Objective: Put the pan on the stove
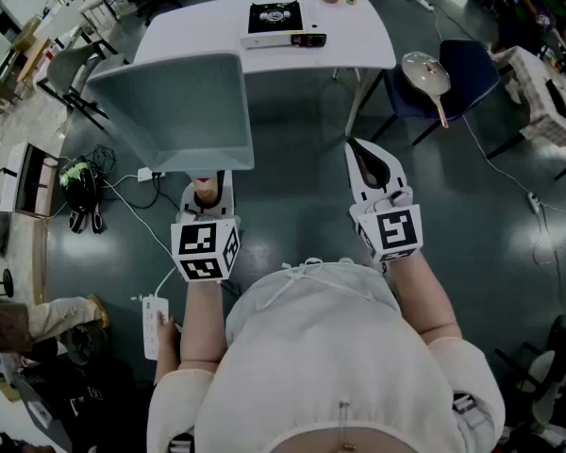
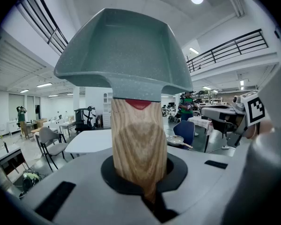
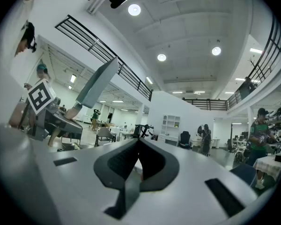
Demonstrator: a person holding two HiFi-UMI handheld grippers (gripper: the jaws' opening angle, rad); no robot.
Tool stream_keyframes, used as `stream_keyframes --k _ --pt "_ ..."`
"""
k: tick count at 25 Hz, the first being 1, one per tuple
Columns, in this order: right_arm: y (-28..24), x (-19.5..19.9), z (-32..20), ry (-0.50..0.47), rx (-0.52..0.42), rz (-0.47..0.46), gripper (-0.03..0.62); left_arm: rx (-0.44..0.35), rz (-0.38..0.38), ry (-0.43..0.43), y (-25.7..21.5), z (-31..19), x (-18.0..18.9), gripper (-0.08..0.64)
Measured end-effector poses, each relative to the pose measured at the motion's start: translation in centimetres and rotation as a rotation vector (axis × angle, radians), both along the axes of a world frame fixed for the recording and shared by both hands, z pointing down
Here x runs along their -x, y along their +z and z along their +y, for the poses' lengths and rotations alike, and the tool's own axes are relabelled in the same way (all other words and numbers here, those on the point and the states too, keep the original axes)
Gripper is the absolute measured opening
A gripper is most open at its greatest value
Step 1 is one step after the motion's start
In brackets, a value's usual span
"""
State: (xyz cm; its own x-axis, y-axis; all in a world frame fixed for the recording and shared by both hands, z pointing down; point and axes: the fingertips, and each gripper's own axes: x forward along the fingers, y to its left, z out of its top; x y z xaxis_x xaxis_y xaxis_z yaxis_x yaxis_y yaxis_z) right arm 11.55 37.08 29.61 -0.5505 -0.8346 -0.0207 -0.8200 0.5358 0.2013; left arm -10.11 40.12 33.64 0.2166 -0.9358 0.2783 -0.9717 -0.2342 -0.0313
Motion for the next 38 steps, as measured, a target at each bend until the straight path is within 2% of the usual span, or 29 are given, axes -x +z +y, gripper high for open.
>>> stream_keyframes --k 14,18,22,28,34,38 --pt "1.1 0.2 -1.3 0.007 0.021 -0.019 0.002 -0.003 -0.011 0.007 0.5 -1.2 0.0 0.020" --pt "1.6 -0.5 -1.8 0.028 0.031 -0.058 0.005 0.015 -0.006 0.022 1.3 -1.8 -0.3 0.020" --pt "3.2 -1.0 -4.1 0.035 0.057 -0.043 0.005 0.045 -0.007 0.024 2.8 -3.8 -0.8 0.020" --pt "4.5 -0.7 -11.1 0.004 0.072 -0.045 0.005 0.066 -0.009 -0.005 4.0 -9.8 -0.9 0.020" --pt "3.9 -0.2 -21.7 -0.075 0.062 -0.054 0.005 0.071 -0.027 -0.072 3.7 -18.6 -1.1 0.020" --pt "3.4 -0.7 -28.9 -0.115 0.050 -0.053 0.005 0.060 -0.006 -0.105 3.4 -25.0 -1.8 0.020"
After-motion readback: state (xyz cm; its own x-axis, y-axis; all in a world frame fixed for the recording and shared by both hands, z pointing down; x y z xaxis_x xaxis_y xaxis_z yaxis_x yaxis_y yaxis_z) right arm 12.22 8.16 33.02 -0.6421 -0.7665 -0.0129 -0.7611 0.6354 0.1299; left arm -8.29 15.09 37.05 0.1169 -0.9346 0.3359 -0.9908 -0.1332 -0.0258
